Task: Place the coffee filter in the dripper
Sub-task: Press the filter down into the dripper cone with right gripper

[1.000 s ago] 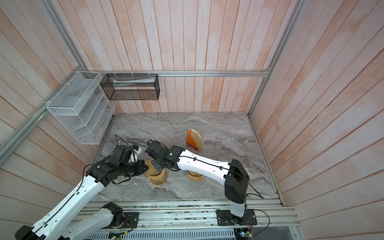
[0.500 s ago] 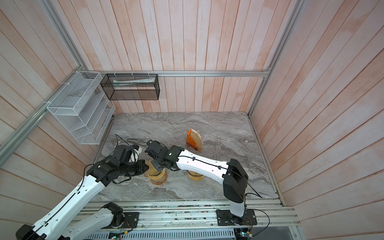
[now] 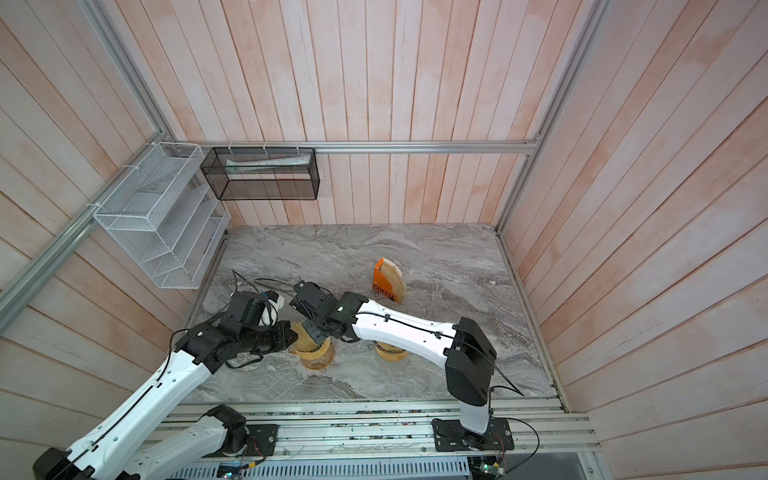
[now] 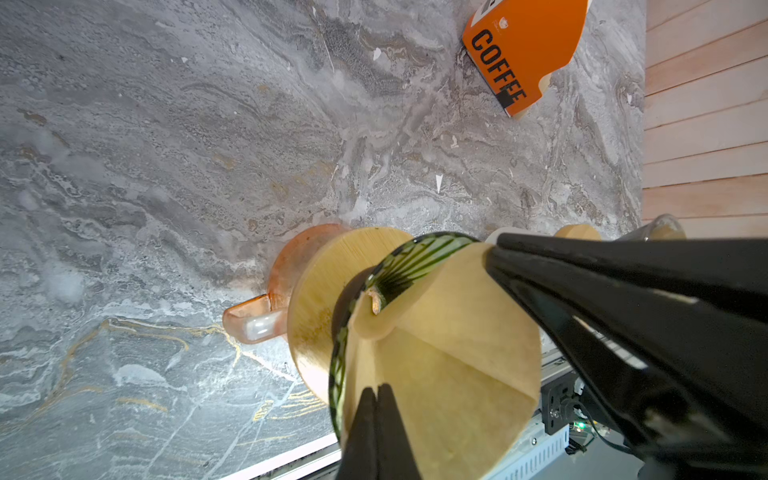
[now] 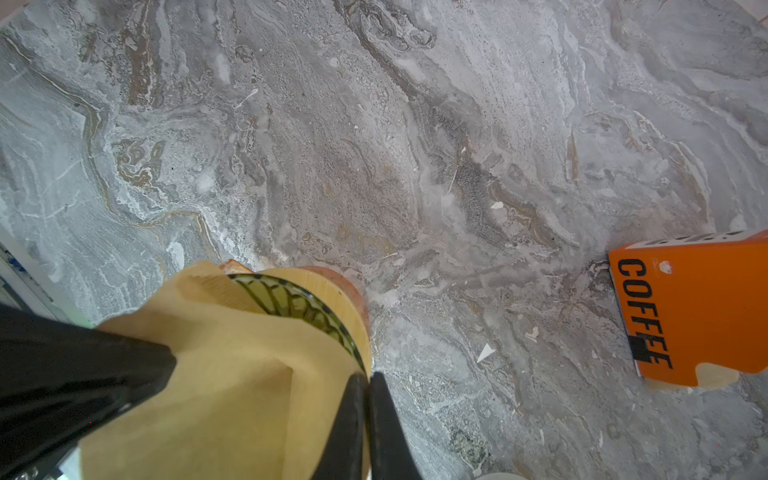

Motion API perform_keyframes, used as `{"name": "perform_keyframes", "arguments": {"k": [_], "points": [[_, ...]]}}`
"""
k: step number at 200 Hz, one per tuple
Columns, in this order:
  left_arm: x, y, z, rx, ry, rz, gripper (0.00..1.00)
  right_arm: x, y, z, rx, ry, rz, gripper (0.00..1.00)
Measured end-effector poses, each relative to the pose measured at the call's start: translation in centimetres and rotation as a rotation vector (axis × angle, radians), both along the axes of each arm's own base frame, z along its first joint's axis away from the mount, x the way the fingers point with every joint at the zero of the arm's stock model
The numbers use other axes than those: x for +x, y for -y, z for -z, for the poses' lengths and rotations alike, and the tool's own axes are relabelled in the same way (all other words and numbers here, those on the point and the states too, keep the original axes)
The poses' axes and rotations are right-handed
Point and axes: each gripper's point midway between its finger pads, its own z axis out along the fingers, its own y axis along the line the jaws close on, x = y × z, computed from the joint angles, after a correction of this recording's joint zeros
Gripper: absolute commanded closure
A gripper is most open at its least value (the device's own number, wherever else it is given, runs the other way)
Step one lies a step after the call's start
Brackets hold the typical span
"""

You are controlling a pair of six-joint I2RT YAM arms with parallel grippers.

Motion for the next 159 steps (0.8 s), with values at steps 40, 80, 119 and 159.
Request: {"name": "perform_keyframes", "arguments": {"k": [40, 80, 119, 159], "points": [[-0.02, -0.02, 0.08, 0.001, -0.001, 0.0, 0.95, 0.03, -0.15, 0.0, 0.007, 0.002, 0.0, 0.92], [-0.05, -0.03, 0.3, 0.002, -0.004, 0.0, 0.95, 0.06, -0.28, 0.01, 0.014, 0.003, -0.001, 0.92], [-0.02, -0.02, 0.33, 0.002, -0.003, 0.0, 0.95, 0.07, -0.32, 0.0, 0.017, 0.002, 0.001, 0.92], [-0.02, -0.02, 0.33, 0.002, -0.003, 0.0, 0.95, 0.08, -0.37, 0.06, 0.02, 0.003, 0.001, 0.92]]}}
